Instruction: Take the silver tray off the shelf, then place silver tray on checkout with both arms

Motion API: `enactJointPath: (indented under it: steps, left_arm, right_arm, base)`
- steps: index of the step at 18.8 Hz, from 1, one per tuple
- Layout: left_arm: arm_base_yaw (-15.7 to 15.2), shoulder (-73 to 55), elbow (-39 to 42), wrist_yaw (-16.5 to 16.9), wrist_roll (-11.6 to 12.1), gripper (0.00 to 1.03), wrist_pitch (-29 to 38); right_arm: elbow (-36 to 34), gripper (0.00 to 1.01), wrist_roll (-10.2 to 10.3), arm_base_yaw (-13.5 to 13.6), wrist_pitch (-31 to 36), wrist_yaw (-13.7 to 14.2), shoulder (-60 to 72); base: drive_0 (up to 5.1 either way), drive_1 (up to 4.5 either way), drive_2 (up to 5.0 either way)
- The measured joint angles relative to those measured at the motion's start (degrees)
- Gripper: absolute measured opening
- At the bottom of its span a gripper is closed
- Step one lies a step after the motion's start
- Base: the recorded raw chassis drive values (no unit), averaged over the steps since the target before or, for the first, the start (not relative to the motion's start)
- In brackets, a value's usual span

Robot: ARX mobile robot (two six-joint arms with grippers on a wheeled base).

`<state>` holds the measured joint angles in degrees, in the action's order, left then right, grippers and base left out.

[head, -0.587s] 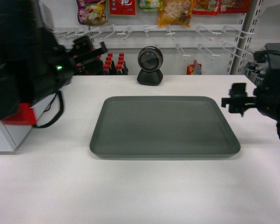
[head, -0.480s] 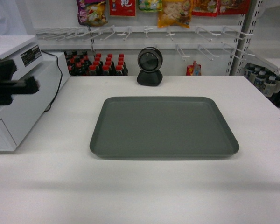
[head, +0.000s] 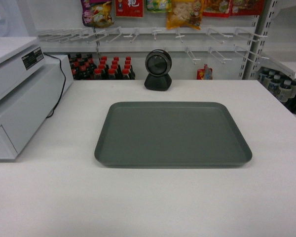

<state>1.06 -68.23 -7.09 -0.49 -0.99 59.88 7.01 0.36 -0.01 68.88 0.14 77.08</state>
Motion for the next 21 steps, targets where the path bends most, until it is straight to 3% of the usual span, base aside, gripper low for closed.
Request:
enactJointPath:
  steps: [4, 9, 21]
  left_arm:
    - [-1.2, 9.4, 3.2, 0.3, 0.0, 0.01, -6.2]
    - [-1.1, 15.3, 4.5, 0.3, 0.0, 0.01, -10.3]
    - [-1.1, 44.9, 6.5, 0.3, 0.0, 0.01, -36.7]
  right_arm:
    - [-2.1, 0.02, 0.0, 0.0, -12.4, 0.0, -14.3]
    - [-3.5, 0.02, 0.0, 0.0, -16.7, -0.1, -21.2]
    - [-6.3, 0.02, 0.0, 0.0, -43.8, -0.1, -51.8]
  base:
    - [0.0, 0.00, 0.0]
    - [0.0, 0.00, 0.0]
    - [0.0, 0.00, 0.0]
